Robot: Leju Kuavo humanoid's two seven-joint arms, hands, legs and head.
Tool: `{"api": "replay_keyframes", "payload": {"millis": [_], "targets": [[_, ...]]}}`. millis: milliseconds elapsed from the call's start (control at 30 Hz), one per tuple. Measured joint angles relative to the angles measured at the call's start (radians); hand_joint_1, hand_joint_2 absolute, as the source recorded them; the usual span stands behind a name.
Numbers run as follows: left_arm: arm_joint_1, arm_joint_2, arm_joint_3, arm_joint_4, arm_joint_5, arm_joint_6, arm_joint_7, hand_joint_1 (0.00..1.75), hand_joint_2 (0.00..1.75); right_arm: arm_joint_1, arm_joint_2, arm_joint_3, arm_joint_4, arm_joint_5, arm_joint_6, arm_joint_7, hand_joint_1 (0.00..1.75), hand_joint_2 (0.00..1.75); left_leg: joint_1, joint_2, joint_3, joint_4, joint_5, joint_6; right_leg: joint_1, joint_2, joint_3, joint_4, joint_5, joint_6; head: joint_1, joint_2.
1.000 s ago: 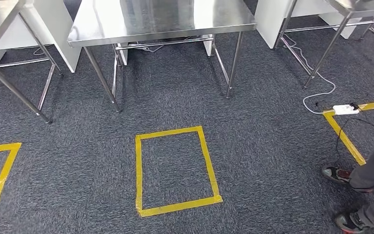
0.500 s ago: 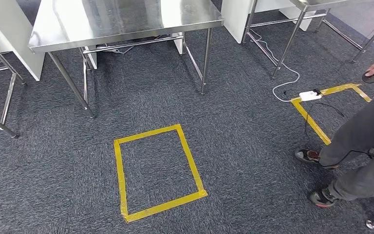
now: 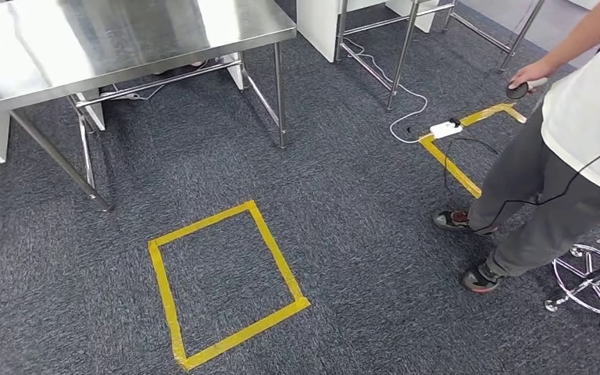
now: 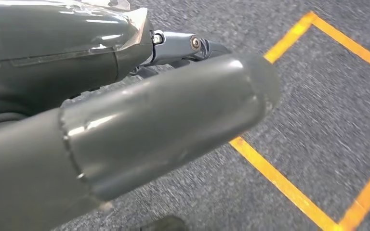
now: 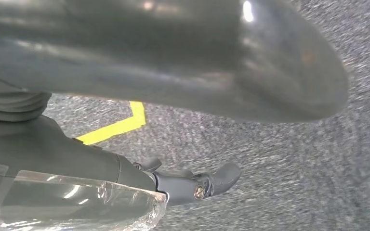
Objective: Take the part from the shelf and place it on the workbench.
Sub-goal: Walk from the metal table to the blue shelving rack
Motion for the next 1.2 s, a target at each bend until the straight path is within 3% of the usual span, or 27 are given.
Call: {"api": "replay_keyframes", "payload": {"millis": [33, 100, 133, 167, 200, 233, 300, 367, 400, 467, 500, 533, 600, 667, 700, 733, 767, 833, 900, 933, 967, 1033, 1100, 1133, 1167, 1200], "targets": [[0.0, 0.0, 0.0, 0.0, 0.0, 0.0, 0.0, 0.0, 0.0, 0.0, 0.0, 0.0, 0.0, 0.0, 0.001, 0.0, 0.0, 0.0, 0.003, -0.03, -0.017, 0.04, -0.03, -0.005, -0.004, 0.01, 0.002, -0.001, 0.004, -0.008, -0.001, 0.0], [0.003, 0.0, -0.001, 0.0, 0.0, 0.0, 0.0, 0.0, 0.0, -0.001, 0.0, 0.0, 0.0, -0.001, 0.002, 0.0, 0.0, 0.0, 0.005, -0.084, -0.075, 0.175, -0.106, -0.008, -0.004, 0.032, 0.001, -0.001, 0.008, -0.016, -0.004, 0.0], [0.004, 0.0, -0.001, 0.0, 0.0, 0.0, 0.001, 0.0, 0.0, 0.0, 0.0, 0.0, 0.0, -0.002, 0.003, 0.0, 0.0, 0.0, 0.005, -0.093, -0.103, 0.236, -0.13, -0.008, -0.002, 0.044, 0.001, -0.001, 0.008, -0.017, -0.004, 0.0], [0.006, 0.0, -0.001, 0.0, 0.0, 0.0, 0.001, 0.0, 0.0, 0.001, 0.0, 0.0, 0.0, -0.002, 0.003, 0.0, 0.0, 0.0, 0.005, -0.096, -0.12, 0.271, -0.136, -0.007, -0.001, 0.057, 0.001, -0.001, 0.009, -0.017, -0.004, 0.0], [0.007, 0.0, -0.001, 0.0, 0.0, 0.0, 0.002, 0.0, 0.0, 0.003, 0.0, 0.0, 0.0, -0.002, 0.004, 0.0, 0.0, 0.0, 0.006, -0.097, -0.118, 0.265, -0.119, -0.006, 0.0, 0.071, 0.002, 0.0, 0.009, -0.017, -0.004, 0.0], [0.007, 0.001, -0.001, 0.0, 0.0, 0.0, 0.002, 0.0, 0.0, 0.003, 0.001, 0.0, 0.0, -0.002, 0.004, 0.0, 0.0, 0.0, 0.008, -0.099, -0.099, 0.221, -0.086, -0.005, -0.001, 0.085, 0.004, 0.001, 0.008, -0.017, -0.004, 0.0], [0.008, 0.001, -0.001, 0.0, 0.0, 0.0, 0.002, 0.0, 0.0, 0.002, 0.001, 0.0, 0.0, -0.002, 0.005, -0.001, 0.0, 0.0, 0.015, -0.138, -0.038, 0.086, -0.014, -0.004, 0.001, 0.111, 0.001, 0.008, 0.007, -0.015, -0.004, 0.0], [0.008, 0.001, -0.001, 0.0, 0.0, 0.001, 0.003, 0.0, 0.0, 0.0, 0.002, 0.0, 0.0, -0.002, 0.006, -0.001, 0.0, 0.0, 0.017, -0.178, -0.009, 0.011, 0.01, -0.001, 0.005, 0.132, -0.011, 0.016, 0.008, -0.006, -0.004, 0.0], [0.008, 0.001, -0.002, 0.0, 0.001, 0.001, 0.003, 0.0, 0.0, 0.0, 0.002, 0.0, 0.0, -0.002, 0.006, -0.002, 0.0, 0.0, 0.014, -0.183, -0.007, 0.002, 0.009, 0.003, 0.006, 0.143, -0.019, 0.017, 0.01, 0.001, -0.004, 0.0], [0.006, 0.0, -0.002, 0.0, 0.001, 0.001, 0.003, 0.0, 0.0, 0.004, 0.0, 0.0, 0.0, -0.003, 0.005, -0.003, 0.0, 0.0, 0.009, -0.158, -0.008, -0.002, 0.014, 0.018, 0.003, 0.152, -0.033, 0.017, 0.014, 0.015, -0.005, 0.0], [0.005, -0.001, -0.003, 0.0, 0.001, 0.001, 0.003, 0.0, 0.0, 0.005, 0.0, -0.001, 0.0, -0.003, 0.005, -0.003, 0.0, 0.0, 0.008, -0.144, -0.006, -0.008, 0.019, 0.028, 0.003, 0.134, -0.043, 0.033, 0.006, 0.018, -0.003, 0.0], [0.005, 0.0, -0.003, 0.0, 0.002, 0.001, 0.003, 0.0, 0.0, 0.005, 0.0, -0.001, 0.0, -0.003, 0.005, -0.003, 0.0, 0.0, 0.008, -0.13, -0.005, -0.013, 0.023, 0.036, 0.004, 0.108, -0.061, 0.065, -0.012, 0.018, -0.001, 0.0], [0.007, 0.001, -0.005, 0.0, 0.001, 0.001, 0.004, 0.0, 0.0, 0.001, 0.002, -0.001, 0.0, -0.003, 0.005, -0.003, 0.0, 0.0, 0.005, -0.098, -0.005, -0.018, 0.026, 0.047, 0.005, 0.054, -0.121, 0.189, -0.073, 0.013, 0.003, 0.0], [0.009, 0.001, -0.008, 0.0, 0.001, 0.001, 0.004, 0.0, 0.0, 0.002, 0.002, -0.001, 0.0, -0.004, 0.005, -0.004, 0.0, 0.0, 0.001, -0.068, -0.006, -0.017, 0.025, 0.048, 0.002, 0.04, -0.169, 0.295, -0.112, 0.017, 0.004, 0.0], [0.008, 0.001, -0.009, 0.0, 0.002, 0.001, 0.004, 0.0, 0.0, 0.004, 0.001, -0.001, 0.0, -0.004, 0.005, -0.004, 0.0, 0.0, 0.0, -0.055, -0.007, -0.017, 0.025, 0.048, 0.001, 0.039, -0.165, 0.296, -0.109, 0.024, 0.004, 0.0], [0.008, 0.001, -0.01, 0.0, 0.002, 0.001, 0.005, 0.0, 0.0, 0.005, 0.001, -0.001, 0.0, -0.004, 0.005, -0.004, 0.0, 0.0, 0.0, -0.042, -0.006, -0.017, 0.025, 0.047, 0.0, 0.034, -0.141, 0.258, -0.092, 0.032, 0.005, 0.0], [0.007, 0.001, -0.011, 0.0, 0.002, 0.001, 0.005, 0.0, 0.0, 0.006, 0.0, -0.001, 0.0, -0.004, 0.005, -0.004, 0.0, 0.0, 0.0, -0.031, -0.005, -0.017, 0.024, 0.046, -0.001, 0.021, -0.097, 0.185, -0.067, 0.04, 0.005, 0.0], [0.006, 0.001, -0.014, 0.0, 0.002, 0.002, 0.005, 0.0, 0.0, 0.003, -0.001, -0.001, 0.0, -0.004, 0.005, -0.004, 0.0, 0.0, -0.003, -0.011, -0.001, -0.016, 0.02, 0.038, 0.003, -0.018, -0.02, 0.05, -0.023, 0.041, 0.005, 0.0], [0.004, 0.001, -0.016, 0.0, 0.002, 0.002, 0.006, 0.0, 0.0, 0.001, -0.001, -0.001, 0.0, -0.004, 0.005, -0.005, 0.0, 0.0, -0.007, 0.005, 0.006, -0.016, 0.016, 0.025, 0.011, -0.032, -0.004, 0.01, -0.008, 0.027, 0.003, 0.0], [0.003, 0.001, -0.017, 0.0, 0.002, 0.003, 0.006, 0.0, 0.0, 0.002, -0.002, -0.001, 0.0, -0.004, 0.005, -0.005, 0.0, 0.0, -0.006, 0.014, 0.009, -0.018, 0.015, 0.018, 0.015, -0.024, -0.007, 0.009, -0.004, 0.019, 0.002, 0.0], [0.001, 0.001, -0.017, 0.0, 0.002, 0.003, 0.006, 0.0, 0.0, 0.004, -0.002, -0.001, 0.0, -0.004, 0.005, -0.005, 0.0, 0.0, -0.004, 0.02, 0.011, -0.017, 0.013, 0.012, 0.01, -0.014, -0.007, 0.007, -0.001, 0.01, 0.001, 0.0], [-0.002, 0.001, -0.018, 0.0, 0.002, 0.004, 0.006, 0.0, 0.0, 0.007, -0.002, -0.001, 0.0, -0.004, 0.005, -0.005, 0.0, 0.0, 0.003, -0.01, 0.002, 0.015, -0.016, 0.002, 0.0, 0.004, -0.002, 0.001, 0.006, -0.006, -0.002, 0.0], [-0.002, 0.002, -0.019, 0.0, 0.003, 0.006, 0.006, 0.0, 0.0, 0.005, -0.001, -0.001, 0.0, -0.004, 0.006, -0.005, 0.0, 0.0, 0.007, -0.067, -0.043, 0.123, -0.084, -0.004, -0.003, 0.023, -0.001, -0.001, 0.012, -0.018, -0.006, 0.0], [-0.001, 0.002, -0.02, 0.0, 0.003, 0.006, 0.006, 0.0, 0.0, 0.004, -0.001, -0.001, 0.0, -0.003, 0.007, -0.005, 0.0, 0.0, 0.008, -0.084, -0.073, 0.191, -0.118, -0.005, -0.002, 0.033, -0.002, 0.0, 0.014, -0.022, -0.007, 0.0], [0.0, 0.002, -0.021, 0.0, 0.004, 0.007, 0.006, 0.0, 0.0, 0.004, -0.001, -0.001, 0.0, -0.003, 0.008, -0.005, 0.0, 0.0, 0.008, -0.092, -0.099, 0.245, -0.136, -0.006, 0.0, 0.045, -0.002, 0.0, 0.014, -0.022, -0.007, 0.0], [0.002, 0.002, -0.023, 0.0, 0.004, 0.008, 0.006, 0.0, 0.0, 0.005, -0.001, -0.001, 0.0, -0.003, 0.008, -0.005, 0.0, 0.0, 0.008, -0.095, -0.112, 0.267, -0.133, -0.007, 0.002, 0.058, -0.002, 0.001, 0.014, -0.022, -0.008, 0.0]]}}
